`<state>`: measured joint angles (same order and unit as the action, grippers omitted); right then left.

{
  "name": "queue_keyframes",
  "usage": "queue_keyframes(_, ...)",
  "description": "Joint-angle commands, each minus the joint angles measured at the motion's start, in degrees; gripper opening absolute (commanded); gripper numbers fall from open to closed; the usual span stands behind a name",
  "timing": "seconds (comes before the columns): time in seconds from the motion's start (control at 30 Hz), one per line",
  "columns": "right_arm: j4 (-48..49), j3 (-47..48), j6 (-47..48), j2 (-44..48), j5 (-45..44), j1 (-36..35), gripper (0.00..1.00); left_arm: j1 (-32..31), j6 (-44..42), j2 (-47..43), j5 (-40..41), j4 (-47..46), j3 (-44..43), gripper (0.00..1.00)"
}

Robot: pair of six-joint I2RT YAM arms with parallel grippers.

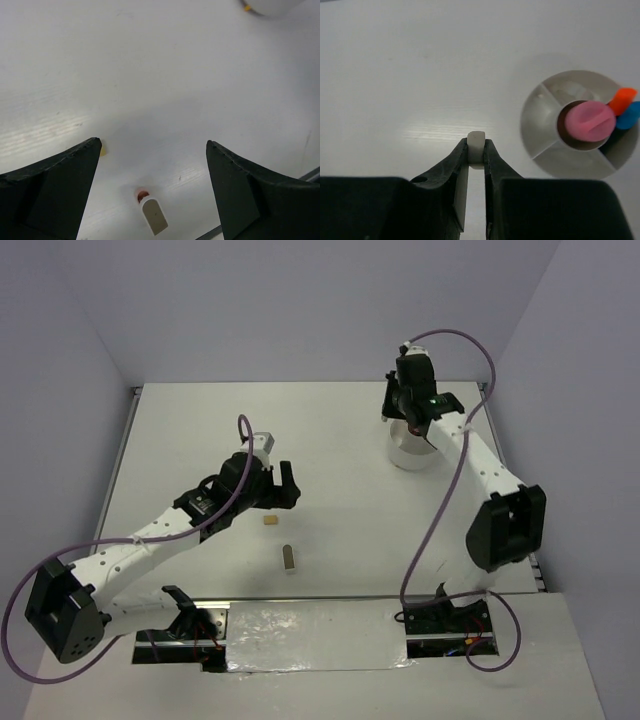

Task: Sort the stationery into containers
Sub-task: Place the stationery in the storage box.

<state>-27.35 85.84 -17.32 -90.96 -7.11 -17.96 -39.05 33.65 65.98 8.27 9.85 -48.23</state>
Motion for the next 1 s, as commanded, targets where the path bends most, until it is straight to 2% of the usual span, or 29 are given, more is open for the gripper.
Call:
queue_keyframes(0.0,-6.21,6.43,7.65,-6.23,-8.61,1.78,0.00,0.38,3.71,-0.41,6.06,8.43,-2.04,0.99)
queue_keyframes(0.23,-10.95,16.45,11.43,-18.10,-12.57,3.89,0.00,0.64,2.39,0.65,6.06,13.70,-4.06,0.99)
queue_keyframes(0.37,-10.44,16.99,10.82,-18.73,-11.01,4.95,0.03,0.81,2.21,1.00,6.93,15.29,-4.86,0.99)
queue_keyframes(0.6,-10.35,15.93,9.68,-20.40,-9.15,5.39,0.17,2.04,3.62,3.54,7.11,17.13,-5.56,0.99)
queue_keyframes(0.63,-10.53,15.76,9.59,-20.40,-8.28,5.56,0.26,2.13,3.96,4.07,7.28,17.40,-5.65,0.99)
queue_keyframes(0.73,-10.18,15.23,9.24,-19.35,-7.30,5.56,0.43,2.57,4.32,5.04,7.20,17.14,-5.39,0.99)
queue_keyframes(0.77,-10.18,15.23,9.06,-18.91,-7.30,5.56,0.46,2.66,4.49,5.39,7.11,17.14,-5.39,0.99)
queue_keyframes(0.97,-11.06,17.69,9.41,-15.13,-4.40,5.48,0.49,2.75,4.67,8.55,5.97,15.21,-4.95,0.99)
